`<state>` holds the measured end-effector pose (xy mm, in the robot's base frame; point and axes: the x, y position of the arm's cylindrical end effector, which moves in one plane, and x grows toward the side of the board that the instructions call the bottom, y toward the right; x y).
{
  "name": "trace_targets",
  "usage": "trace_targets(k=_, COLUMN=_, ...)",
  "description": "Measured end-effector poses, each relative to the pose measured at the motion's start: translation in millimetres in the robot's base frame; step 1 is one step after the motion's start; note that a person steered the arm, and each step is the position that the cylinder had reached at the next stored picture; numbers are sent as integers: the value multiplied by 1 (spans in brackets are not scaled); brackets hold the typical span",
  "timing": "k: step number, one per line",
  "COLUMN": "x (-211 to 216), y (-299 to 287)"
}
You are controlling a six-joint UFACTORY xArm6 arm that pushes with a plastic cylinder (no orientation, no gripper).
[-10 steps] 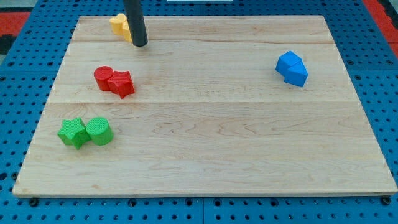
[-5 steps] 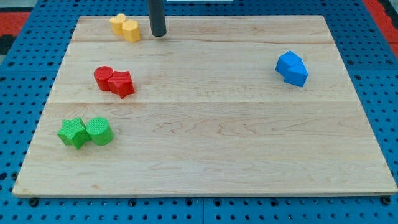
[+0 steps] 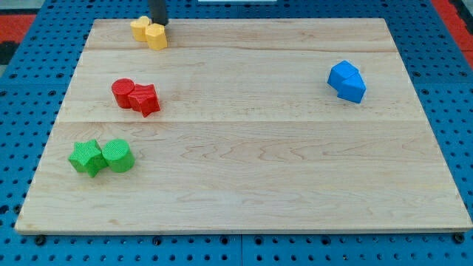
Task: Slide the yellow heart closer to the yellow hexagon
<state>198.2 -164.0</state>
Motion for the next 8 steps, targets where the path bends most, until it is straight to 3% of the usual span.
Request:
trace_targets(k=3, x=16, y=-79)
trace_targets(k=5, x=51, y=-127)
trace_targets(k=8, x=68, y=-57)
